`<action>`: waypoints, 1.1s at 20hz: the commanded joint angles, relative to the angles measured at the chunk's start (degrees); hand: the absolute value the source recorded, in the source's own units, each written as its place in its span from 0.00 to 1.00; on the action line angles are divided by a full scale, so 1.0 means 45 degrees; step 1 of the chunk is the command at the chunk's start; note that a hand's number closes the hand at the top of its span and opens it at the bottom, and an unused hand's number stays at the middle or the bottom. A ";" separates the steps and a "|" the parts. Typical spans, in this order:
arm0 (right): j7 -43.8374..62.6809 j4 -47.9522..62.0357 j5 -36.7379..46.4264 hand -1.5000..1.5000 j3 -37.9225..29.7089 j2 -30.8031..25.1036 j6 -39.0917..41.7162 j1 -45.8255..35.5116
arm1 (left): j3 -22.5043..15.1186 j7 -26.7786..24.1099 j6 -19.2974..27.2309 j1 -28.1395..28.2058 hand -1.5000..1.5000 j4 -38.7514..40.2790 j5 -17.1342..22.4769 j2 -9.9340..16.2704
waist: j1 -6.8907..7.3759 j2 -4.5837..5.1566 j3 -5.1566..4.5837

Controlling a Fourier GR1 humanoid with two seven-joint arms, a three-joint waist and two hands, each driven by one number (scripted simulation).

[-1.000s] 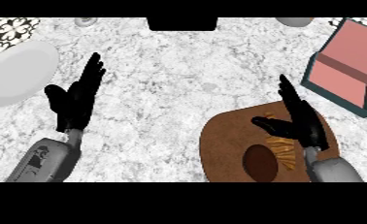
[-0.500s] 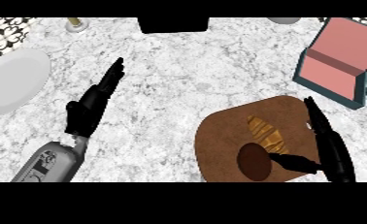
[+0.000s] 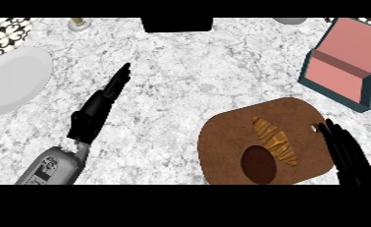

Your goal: Pick the croissant from the cutting board and place it in the cardboard box

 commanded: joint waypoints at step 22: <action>0.6501 -0.2698 -0.0214 0.00 0.0338 0.2884 0.7850 -0.2284 | 0.1228 0.0536 -0.1733 0.0776 0.50 -0.1130 -0.1188 -0.1033 | 0.0580 0.0127 0.0090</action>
